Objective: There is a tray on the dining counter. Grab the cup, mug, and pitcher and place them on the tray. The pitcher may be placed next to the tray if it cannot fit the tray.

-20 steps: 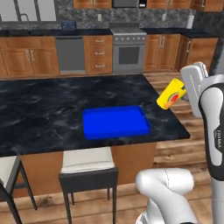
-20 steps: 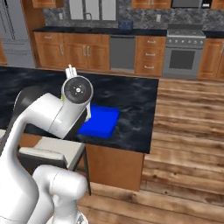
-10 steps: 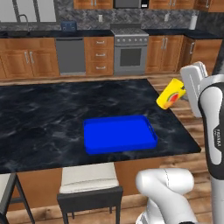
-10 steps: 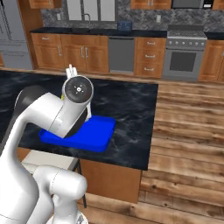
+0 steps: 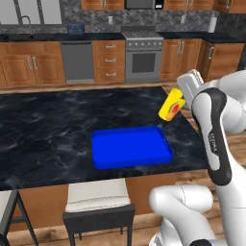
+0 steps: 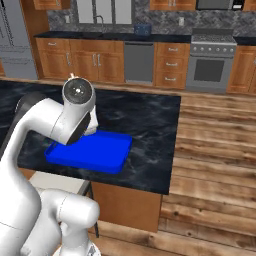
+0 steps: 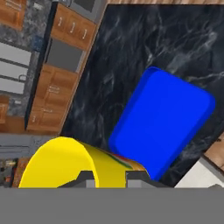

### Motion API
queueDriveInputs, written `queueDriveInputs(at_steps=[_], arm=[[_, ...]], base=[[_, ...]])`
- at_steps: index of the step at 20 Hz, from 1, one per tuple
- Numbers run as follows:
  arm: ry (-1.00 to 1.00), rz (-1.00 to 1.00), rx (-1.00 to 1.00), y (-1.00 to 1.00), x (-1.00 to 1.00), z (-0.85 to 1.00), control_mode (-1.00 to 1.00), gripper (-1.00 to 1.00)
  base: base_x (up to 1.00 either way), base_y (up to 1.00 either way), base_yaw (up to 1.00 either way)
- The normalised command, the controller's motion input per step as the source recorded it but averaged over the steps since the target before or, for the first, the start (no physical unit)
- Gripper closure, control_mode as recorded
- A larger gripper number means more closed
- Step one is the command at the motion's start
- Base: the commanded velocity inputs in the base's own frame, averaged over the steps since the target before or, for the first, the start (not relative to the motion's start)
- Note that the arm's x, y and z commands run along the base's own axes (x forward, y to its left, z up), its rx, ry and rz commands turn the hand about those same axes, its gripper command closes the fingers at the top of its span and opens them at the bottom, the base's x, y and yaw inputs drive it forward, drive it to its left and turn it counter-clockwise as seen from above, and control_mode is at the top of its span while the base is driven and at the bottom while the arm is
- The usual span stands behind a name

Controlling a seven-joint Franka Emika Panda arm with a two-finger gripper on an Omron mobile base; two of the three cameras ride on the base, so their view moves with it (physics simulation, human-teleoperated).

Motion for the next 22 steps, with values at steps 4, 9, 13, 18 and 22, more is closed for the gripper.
queueDriveInputs(at_steps=[4,9,13,18,22], arm=[[0.07,0.03,-0.16,0.54,0.61,-0.3,-1.0,1.0],[0.07,0.04,-0.14,0.45,0.48,-0.34,-1.0,1.0],[0.07,0.04,-0.11,0.41,0.43,-0.33,-1.0,1.0],[0.07,0.06,-0.08,0.42,0.34,-0.28,-1.0,1.0],[0.07,0.09,-0.01,0.31,0.13,-0.31,-1.0,1.0]], base=[[0.0,0.0,0.0],[0.0,0.0,0.0],[0.0,0.0,0.0],[0.0,0.0,0.0],[0.0,0.0,0.0]])
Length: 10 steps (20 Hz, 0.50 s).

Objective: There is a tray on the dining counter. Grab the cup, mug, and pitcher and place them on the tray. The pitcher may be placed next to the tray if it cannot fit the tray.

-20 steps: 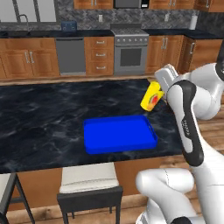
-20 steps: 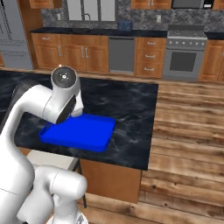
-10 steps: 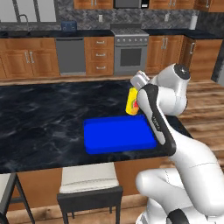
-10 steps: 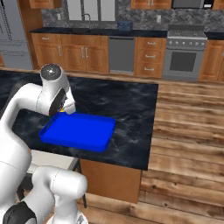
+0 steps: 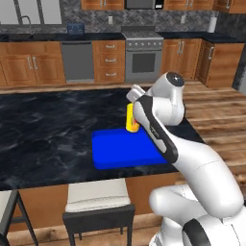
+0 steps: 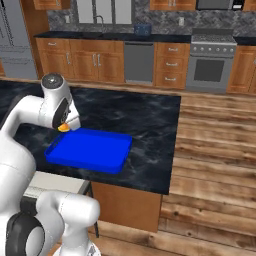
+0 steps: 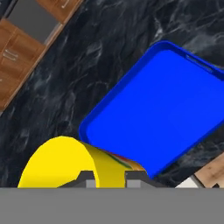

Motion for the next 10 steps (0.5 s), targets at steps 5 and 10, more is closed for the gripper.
queueDriveInputs(at_steps=[5,10], arm=[[0.04,0.12,0.0,0.21,0.03,-0.35,-1.0,1.0],[0.01,0.09,0.0,0.27,0.14,-0.3,-1.0,1.0]], base=[[0.0,0.0,0.0],[0.0,0.0,0.0]])
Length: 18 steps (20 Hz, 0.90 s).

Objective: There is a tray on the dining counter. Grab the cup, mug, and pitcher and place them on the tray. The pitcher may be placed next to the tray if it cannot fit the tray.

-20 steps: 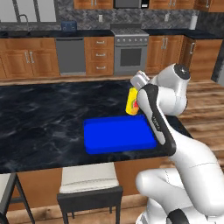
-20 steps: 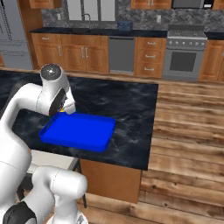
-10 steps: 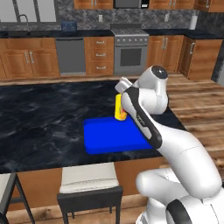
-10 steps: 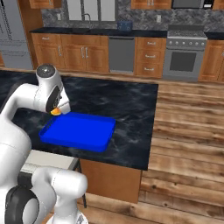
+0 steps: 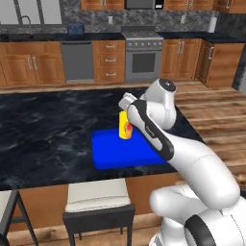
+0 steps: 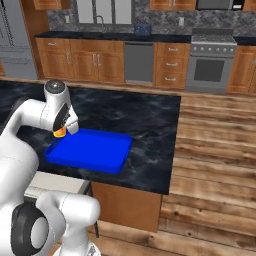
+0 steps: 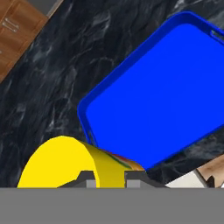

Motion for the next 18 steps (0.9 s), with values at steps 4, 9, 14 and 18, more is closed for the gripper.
queueDriveInputs(at_steps=[4,9,14,18], arm=[[0.01,0.06,0.0,0.25,0.29,-0.25,-1.0,1.0],[0.0,0.03,0.0,0.08,0.36,-0.14,-1.0,1.0],[0.0,0.04,0.0,0.0,0.25,-0.16,-1.0,1.0],[0.05,0.04,0.0,0.0,0.19,-0.23,-1.0,1.0]], base=[[0.0,0.0,0.0],[0.0,0.0,0.0],[0.0,0.0,0.0],[0.0,0.0,0.0]])
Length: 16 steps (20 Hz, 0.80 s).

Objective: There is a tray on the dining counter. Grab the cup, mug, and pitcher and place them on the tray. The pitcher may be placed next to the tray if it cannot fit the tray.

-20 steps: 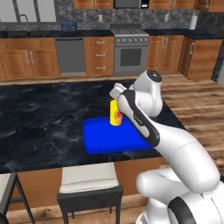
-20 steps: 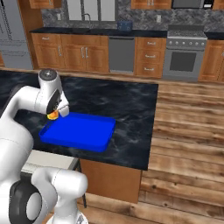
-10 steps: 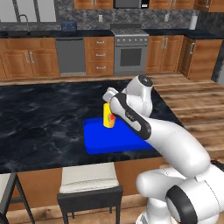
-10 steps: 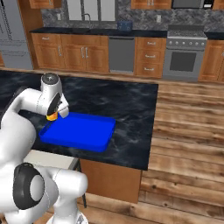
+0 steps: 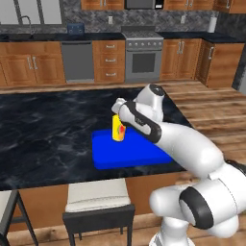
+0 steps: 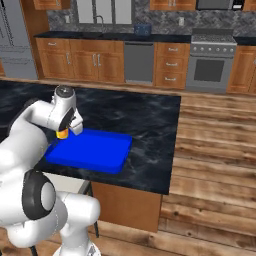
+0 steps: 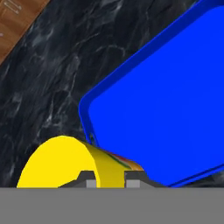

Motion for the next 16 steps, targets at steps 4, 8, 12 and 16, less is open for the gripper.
queueDriveInputs(at_steps=[4,8,12,16], arm=[[0.06,0.03,0.0,0.0,0.2,-0.27,-1.0,1.0],[0.03,0.03,0.0,0.0,0.22,-0.21,-1.0,1.0],[0.0,0.0,0.0,0.01,0.24,-0.03,-1.0,1.0],[0.0,0.0,0.0,0.05,0.23,-0.06,-1.0,1.0]], base=[[0.0,0.0,0.0],[0.0,0.0,0.0],[0.0,0.0,0.0],[0.0,0.0,0.0]])
